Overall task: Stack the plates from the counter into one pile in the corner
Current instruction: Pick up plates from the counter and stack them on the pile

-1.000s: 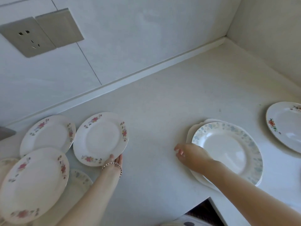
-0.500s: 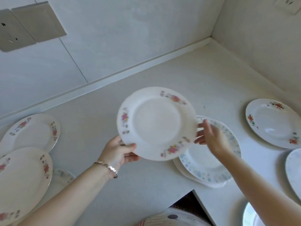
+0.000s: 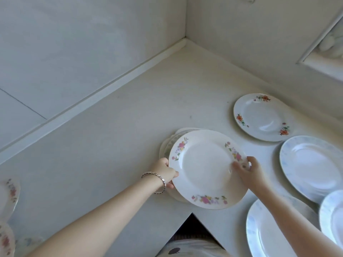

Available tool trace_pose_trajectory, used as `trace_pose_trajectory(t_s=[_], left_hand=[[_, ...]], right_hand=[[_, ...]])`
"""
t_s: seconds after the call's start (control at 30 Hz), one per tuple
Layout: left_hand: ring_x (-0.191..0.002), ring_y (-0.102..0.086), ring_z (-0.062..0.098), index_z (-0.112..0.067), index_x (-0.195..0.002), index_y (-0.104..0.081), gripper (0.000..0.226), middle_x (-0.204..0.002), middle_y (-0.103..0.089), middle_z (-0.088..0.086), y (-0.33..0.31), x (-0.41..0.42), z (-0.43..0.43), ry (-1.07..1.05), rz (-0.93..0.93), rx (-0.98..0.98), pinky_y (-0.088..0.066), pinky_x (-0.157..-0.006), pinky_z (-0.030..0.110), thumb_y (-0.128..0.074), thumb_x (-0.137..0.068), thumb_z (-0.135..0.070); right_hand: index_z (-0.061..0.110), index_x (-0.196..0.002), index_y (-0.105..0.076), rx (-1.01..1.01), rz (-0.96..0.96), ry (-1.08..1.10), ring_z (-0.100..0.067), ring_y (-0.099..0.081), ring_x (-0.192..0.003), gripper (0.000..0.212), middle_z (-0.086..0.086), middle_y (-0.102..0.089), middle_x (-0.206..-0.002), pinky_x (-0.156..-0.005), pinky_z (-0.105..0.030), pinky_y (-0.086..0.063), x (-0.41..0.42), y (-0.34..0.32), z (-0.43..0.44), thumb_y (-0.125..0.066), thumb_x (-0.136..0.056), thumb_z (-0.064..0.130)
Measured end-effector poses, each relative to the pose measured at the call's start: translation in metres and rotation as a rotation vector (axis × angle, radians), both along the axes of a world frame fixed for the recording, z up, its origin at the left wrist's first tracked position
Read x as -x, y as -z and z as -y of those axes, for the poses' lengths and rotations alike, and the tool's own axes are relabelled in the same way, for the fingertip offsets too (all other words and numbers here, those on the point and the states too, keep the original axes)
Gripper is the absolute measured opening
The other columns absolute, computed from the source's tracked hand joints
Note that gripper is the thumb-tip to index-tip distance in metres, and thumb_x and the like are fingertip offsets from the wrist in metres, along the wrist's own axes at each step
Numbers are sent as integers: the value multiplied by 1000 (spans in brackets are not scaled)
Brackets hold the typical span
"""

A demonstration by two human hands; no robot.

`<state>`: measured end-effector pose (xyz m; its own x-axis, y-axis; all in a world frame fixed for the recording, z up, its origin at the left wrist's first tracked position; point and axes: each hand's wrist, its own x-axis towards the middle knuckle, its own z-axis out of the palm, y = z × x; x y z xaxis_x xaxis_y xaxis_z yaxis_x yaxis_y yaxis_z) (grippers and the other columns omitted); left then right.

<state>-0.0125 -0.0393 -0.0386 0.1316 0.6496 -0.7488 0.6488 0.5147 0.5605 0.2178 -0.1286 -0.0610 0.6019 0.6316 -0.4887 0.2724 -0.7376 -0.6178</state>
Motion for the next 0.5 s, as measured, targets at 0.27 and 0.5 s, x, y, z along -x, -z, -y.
trace_pose_trajectory(t_s=[0.27,0.5], left_hand=[[-60,-60,25,-17,-65,-44,14,-76,-64,7,8,0,-11,389,-361,-83,-51,-62,26,-46,-78,-13],[-80,-51,25,-16,-98,-47,15,-87,-58,2,8,-7,-18,544,-464,-222,-39,-64,24,-44,-84,-18]], right_hand=[[24,-133,-44,245,258,-232,-31,-61,-102,59,-11,-68,-109,-82,-35,-49,4,14,-1,-46,-84,57],[22,-124,-46,257,453,-308,-30,-63,-97,53,-9,-68,-102,-75,-33,-47,5,16,-10,-38,-88,59]])
